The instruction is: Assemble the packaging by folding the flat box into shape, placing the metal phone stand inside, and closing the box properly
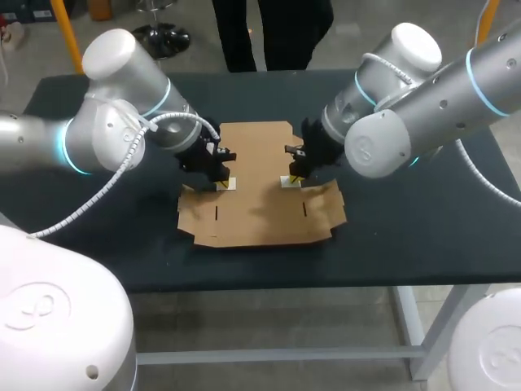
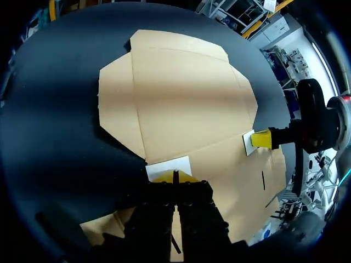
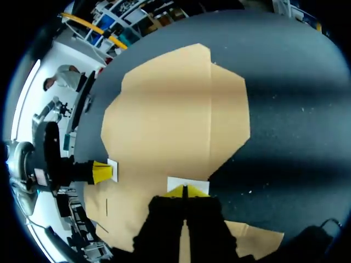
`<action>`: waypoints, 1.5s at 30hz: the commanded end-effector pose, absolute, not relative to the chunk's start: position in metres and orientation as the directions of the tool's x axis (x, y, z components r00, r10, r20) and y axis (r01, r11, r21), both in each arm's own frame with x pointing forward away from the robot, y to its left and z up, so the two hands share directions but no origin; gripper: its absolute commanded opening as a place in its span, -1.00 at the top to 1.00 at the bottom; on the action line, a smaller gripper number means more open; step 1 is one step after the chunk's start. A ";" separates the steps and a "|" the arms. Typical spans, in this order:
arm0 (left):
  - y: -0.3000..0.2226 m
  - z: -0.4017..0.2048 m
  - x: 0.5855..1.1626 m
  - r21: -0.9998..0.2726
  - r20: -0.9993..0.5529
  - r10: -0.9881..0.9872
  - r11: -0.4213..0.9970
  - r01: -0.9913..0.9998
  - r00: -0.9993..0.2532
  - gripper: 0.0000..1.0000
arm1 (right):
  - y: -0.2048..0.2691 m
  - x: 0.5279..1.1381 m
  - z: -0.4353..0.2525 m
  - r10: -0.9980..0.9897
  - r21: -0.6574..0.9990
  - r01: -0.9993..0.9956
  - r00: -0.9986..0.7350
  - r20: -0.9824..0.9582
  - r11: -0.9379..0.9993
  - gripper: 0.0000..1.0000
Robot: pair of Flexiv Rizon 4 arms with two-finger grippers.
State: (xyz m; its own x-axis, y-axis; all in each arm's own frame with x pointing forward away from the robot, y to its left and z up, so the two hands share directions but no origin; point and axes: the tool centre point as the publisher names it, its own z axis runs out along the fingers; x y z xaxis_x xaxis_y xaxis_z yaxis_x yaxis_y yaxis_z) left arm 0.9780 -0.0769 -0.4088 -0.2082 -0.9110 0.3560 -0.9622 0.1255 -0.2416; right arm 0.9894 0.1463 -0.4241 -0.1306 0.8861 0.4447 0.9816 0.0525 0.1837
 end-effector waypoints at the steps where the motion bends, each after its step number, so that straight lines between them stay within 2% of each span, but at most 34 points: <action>1: -0.072 -0.397 0.975 -0.246 0.345 -0.916 0.123 -0.961 -0.206 1.00 | 0.136 0.991 -0.417 0.869 0.191 0.980 -0.139 0.476 0.052 1.00; 12: -0.053 -0.356 0.972 -0.266 0.351 -0.917 0.094 -0.959 -0.187 1.00 | 0.091 0.999 -0.390 0.790 0.177 0.984 -0.133 0.599 0.032 1.00; 25: -0.035 -0.330 0.963 -0.261 0.374 -0.915 0.054 -0.964 -0.153 1.00 | 0.054 1.003 -0.376 0.755 0.141 0.990 -0.114 0.646 0.030 1.00; 45: -0.012 -0.315 0.893 -0.239 0.400 -0.912 -0.011 -0.971 -0.088 1.00 | 0.005 0.943 -0.360 0.748 0.100 0.995 -0.047 0.662 -0.027 1.00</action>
State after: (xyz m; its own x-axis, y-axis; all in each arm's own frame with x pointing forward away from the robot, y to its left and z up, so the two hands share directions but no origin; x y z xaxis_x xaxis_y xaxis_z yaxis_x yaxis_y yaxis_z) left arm 0.9087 -0.0157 -0.3198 -0.0929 -0.9094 0.4054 -0.9755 0.0016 -0.2198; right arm 0.9561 0.0131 -0.3637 -0.0442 0.7592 0.6493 0.9959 -0.0182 0.0891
